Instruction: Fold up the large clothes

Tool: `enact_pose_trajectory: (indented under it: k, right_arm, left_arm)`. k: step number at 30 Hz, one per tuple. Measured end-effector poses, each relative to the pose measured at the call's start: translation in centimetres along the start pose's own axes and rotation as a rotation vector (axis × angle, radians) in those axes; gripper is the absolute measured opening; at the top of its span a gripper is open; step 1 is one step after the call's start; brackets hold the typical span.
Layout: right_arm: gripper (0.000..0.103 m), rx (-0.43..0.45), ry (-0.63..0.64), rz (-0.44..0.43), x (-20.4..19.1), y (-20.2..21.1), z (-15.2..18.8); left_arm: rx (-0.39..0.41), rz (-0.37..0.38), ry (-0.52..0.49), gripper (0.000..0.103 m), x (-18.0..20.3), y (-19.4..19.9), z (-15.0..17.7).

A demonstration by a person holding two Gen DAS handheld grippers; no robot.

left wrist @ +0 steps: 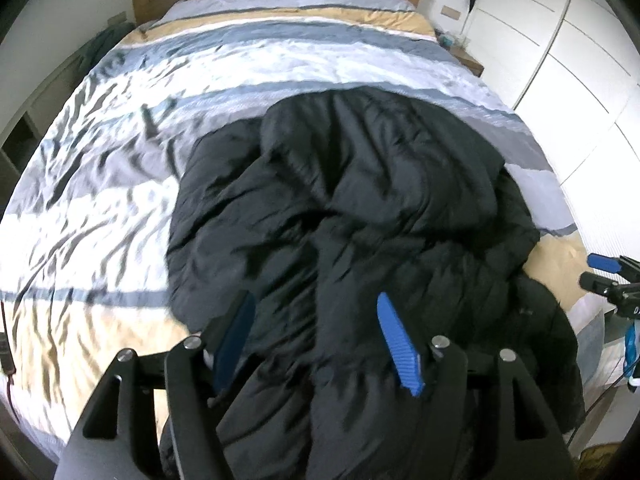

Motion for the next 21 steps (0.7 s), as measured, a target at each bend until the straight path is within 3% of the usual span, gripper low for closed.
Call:
enact_pose_trajectory:
  k: [13, 21]
  right_arm:
    - [0.096, -0.045, -0.122, 0.086, 6.7, 2.9, 4.4]
    - [0.1, -0.139, -0.19, 0.095, 9.1, 2.3, 8.6]
  left_arm:
    - [-0.082, -0.078, 0.174, 0.067, -7.8, 3.5, 7.8]
    - [-0.142, -0.095, 0.264, 0.067, -10.8, 4.7, 13.4]
Point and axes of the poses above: each gripper's, at about its wrist camera, not at the fingertips, and y roughly against the way its jaws point, x to its right, z to its underside, the point moved 7 cm from there along -y, roughly the way its jaws point, and after that the axes turned 11 degrees about -y, right-handed, at the moved point
